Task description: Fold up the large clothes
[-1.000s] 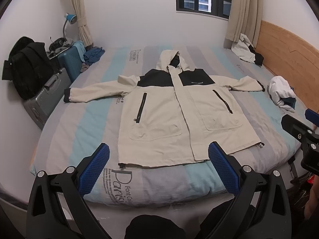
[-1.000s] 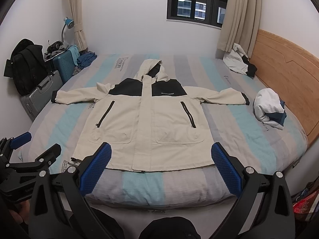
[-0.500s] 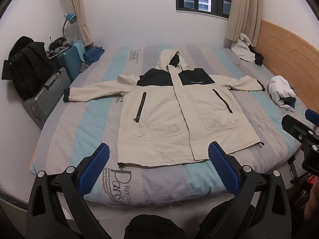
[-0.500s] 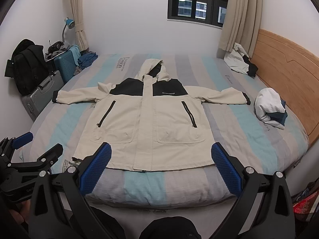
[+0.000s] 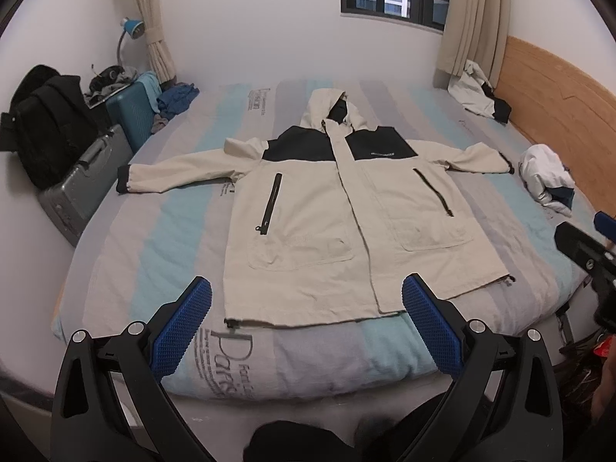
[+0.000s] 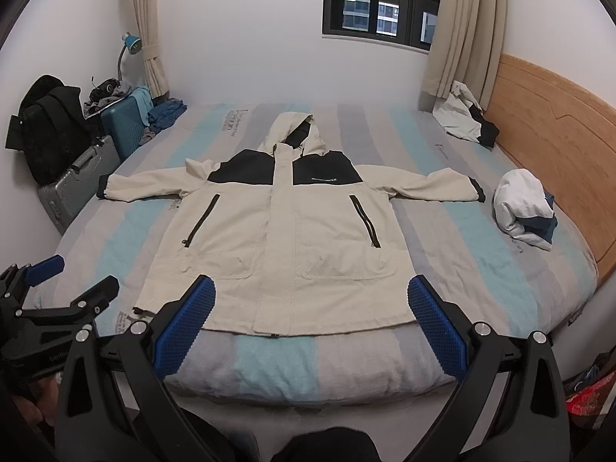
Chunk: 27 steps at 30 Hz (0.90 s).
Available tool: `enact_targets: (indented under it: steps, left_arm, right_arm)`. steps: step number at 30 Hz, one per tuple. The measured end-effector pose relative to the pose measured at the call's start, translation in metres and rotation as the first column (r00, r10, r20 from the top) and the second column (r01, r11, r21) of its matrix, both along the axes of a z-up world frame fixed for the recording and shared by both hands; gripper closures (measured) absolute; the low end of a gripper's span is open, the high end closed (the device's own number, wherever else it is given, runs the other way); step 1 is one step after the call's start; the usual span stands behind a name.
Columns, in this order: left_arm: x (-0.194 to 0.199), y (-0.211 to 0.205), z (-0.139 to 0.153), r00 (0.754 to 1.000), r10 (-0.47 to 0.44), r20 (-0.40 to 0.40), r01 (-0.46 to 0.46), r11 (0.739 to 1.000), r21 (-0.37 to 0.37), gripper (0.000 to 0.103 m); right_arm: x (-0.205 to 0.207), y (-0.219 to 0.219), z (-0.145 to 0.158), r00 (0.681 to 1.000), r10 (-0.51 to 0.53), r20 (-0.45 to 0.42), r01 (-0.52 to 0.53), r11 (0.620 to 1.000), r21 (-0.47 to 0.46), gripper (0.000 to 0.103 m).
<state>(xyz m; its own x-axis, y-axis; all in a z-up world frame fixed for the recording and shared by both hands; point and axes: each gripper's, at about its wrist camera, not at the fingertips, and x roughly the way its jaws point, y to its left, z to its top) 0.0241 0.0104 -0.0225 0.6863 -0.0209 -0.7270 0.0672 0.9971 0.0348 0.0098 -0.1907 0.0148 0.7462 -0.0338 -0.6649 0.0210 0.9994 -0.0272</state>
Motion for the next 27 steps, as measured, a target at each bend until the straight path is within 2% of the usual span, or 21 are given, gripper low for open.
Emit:
enact_targets:
  steps: [4, 6, 9, 12, 15, 21, 27]
  left_arm:
    - [0.044, 0.012, -0.020, 1.000, 0.013, 0.002, -0.013, 1.000, -0.012, 0.006]
    - [0.080, 0.024, -0.036, 0.999, 0.032, -0.013, -0.033, 0.999, -0.025, 0.006]
    - [0.152, 0.053, -0.068, 0.996, 0.080, -0.028, -0.081, 0.996, -0.045, 0.006]
    - [0.232, 0.097, -0.104, 0.985, 0.169, -0.026, -0.170, 0.985, -0.007, 0.006]
    - [0.292, 0.150, -0.127, 0.964, 0.263, -0.038, -0.263, 0.965, 0.018, 0.006]
    - [0.364, 0.246, -0.124, 0.937, 0.350, 0.000, -0.350, 0.935, 0.060, 0.006]
    - [0.426, 0.364, -0.124, 0.874, 0.483, -0.047, -0.481, 0.875, 0.053, 0.006]
  right_arm:
    - [0.043, -0.008, -0.020, 1.000, -0.003, 0.001, 0.003, 1.000, -0.019, 0.007]
    - [0.081, -0.011, -0.037, 1.000, -0.002, -0.002, 0.002, 1.000, -0.028, 0.007]
    - [0.142, -0.016, -0.062, 1.000, 0.011, 0.004, -0.011, 0.999, -0.038, 0.007]
    - [0.211, -0.020, -0.088, 0.999, 0.020, 0.034, -0.018, 0.998, -0.056, 0.007]
    - [0.275, -0.025, -0.110, 0.999, 0.033, 0.042, -0.031, 0.998, -0.049, 0.007]
    - [0.377, -0.018, -0.122, 0.997, 0.075, 0.027, -0.074, 0.996, -0.059, 0.007]
    - [0.450, 0.003, -0.118, 0.991, 0.130, -0.010, -0.130, 0.991, -0.041, 0.007]
